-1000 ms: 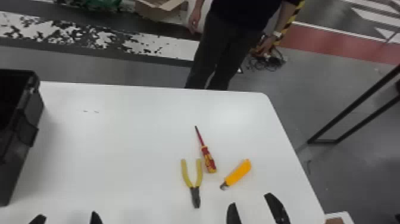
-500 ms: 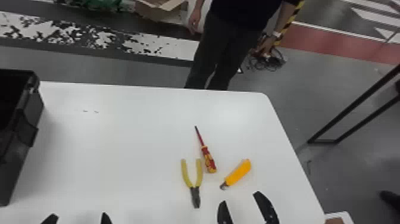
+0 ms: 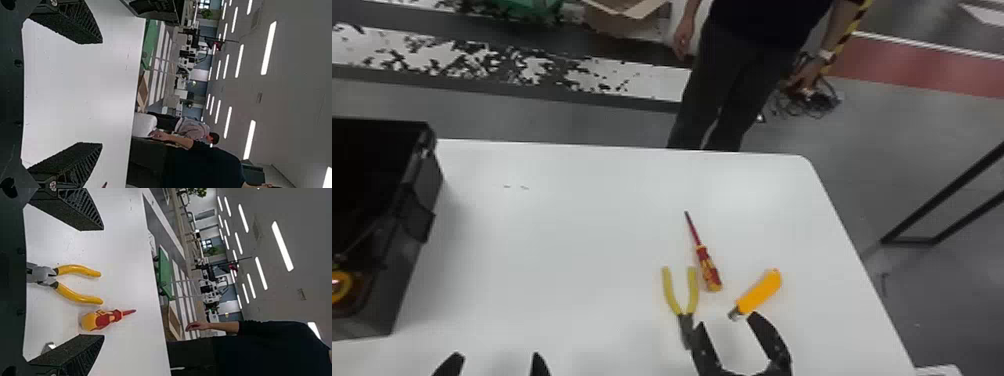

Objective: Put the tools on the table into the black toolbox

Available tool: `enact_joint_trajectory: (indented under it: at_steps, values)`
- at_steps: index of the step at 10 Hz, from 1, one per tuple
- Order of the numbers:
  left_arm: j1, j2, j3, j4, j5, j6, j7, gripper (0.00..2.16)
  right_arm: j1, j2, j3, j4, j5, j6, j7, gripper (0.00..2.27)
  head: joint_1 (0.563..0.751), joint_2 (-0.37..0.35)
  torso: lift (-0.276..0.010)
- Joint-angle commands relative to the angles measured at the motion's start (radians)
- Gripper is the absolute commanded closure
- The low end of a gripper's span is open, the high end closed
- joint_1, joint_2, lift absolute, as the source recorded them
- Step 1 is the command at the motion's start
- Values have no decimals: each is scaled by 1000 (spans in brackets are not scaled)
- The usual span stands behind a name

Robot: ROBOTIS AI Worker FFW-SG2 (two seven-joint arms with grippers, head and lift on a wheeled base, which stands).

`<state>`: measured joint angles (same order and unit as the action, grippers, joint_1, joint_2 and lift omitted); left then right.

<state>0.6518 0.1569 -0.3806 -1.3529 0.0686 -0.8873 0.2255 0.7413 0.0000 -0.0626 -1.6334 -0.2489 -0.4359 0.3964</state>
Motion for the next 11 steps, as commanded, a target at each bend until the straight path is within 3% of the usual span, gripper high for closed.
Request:
enact_joint_trajectory:
  at_steps: [1,7,11]
  values:
    - [0,0,0,1,2,0,-2,56,0,1,26,-37,22,116,-28,9,695,-179,-75]
    - [0,3,0,11,16,-3,-9,56,-36,1,133,-148,108,441,-212,16,695,-65,-75]
    - [0,3,0,11,17,-3,-12,60,-59,1,129,-247,109,665,-274,39,695,-32,-75]
